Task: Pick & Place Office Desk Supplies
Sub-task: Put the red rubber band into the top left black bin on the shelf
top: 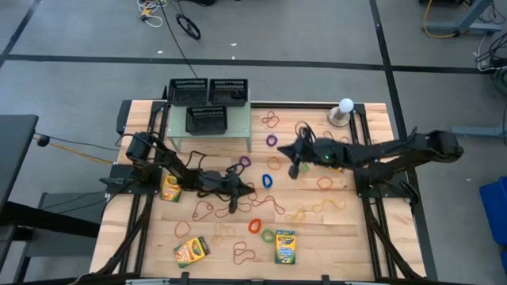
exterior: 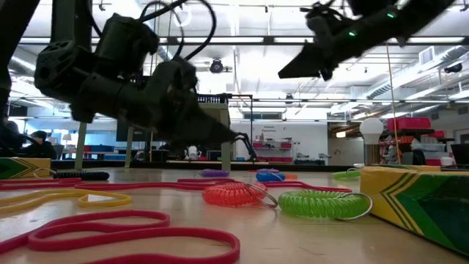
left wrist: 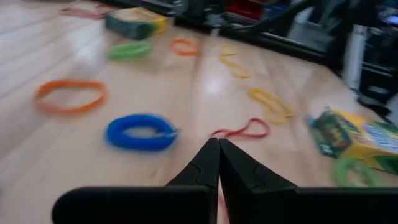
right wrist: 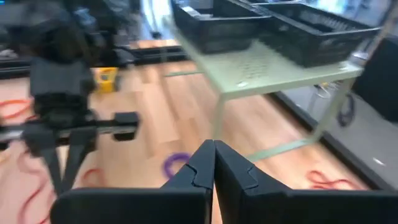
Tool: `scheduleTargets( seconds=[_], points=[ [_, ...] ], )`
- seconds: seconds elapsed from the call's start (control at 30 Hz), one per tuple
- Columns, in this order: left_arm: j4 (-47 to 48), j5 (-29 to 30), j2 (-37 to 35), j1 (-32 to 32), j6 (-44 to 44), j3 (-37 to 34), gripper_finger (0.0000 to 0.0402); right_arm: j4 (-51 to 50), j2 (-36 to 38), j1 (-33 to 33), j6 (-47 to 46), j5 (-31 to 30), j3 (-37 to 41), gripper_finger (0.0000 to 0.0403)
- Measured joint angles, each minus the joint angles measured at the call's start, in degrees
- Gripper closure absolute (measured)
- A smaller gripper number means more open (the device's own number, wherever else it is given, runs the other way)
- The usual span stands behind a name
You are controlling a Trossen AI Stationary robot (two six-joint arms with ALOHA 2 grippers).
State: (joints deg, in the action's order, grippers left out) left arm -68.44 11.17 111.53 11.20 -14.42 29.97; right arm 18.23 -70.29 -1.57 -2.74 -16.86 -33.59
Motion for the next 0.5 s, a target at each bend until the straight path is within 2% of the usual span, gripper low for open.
scheduleTargets(
  seconds=[0.17,0.23,0.3,0.4,0.5],
  points=[
    [-1.49,-4.28,-0.59,0.79,5.25,2.95,0.0391,13.80,0.01,3.62,1.88,-2.02,7.71,0.0391],
    [-1.99,-5.66,-0.65,0.55,1.91,4.86,0.0391,15.87,0.01,4.12,2.96,-2.20,9.11,0.0390],
    [-0.26,-9.78,-0.68,-0.29,-0.62,6.53,0.0391,17.18,0.01,4.32,3.04,-2.19,9.62,0.0390],
    [7.13,-12.41,-2.05,-0.71,-0.49,9.05,0.0391,17.52,0.01,4.36,3.13,-2.19,9.64,0.0390],
    [21.20,-12.16,-5.88,0.56,2.26,11.68,0.0391,18.06,0.01,4.36,3.81,-2.18,9.64,0.0390]
  ],
)
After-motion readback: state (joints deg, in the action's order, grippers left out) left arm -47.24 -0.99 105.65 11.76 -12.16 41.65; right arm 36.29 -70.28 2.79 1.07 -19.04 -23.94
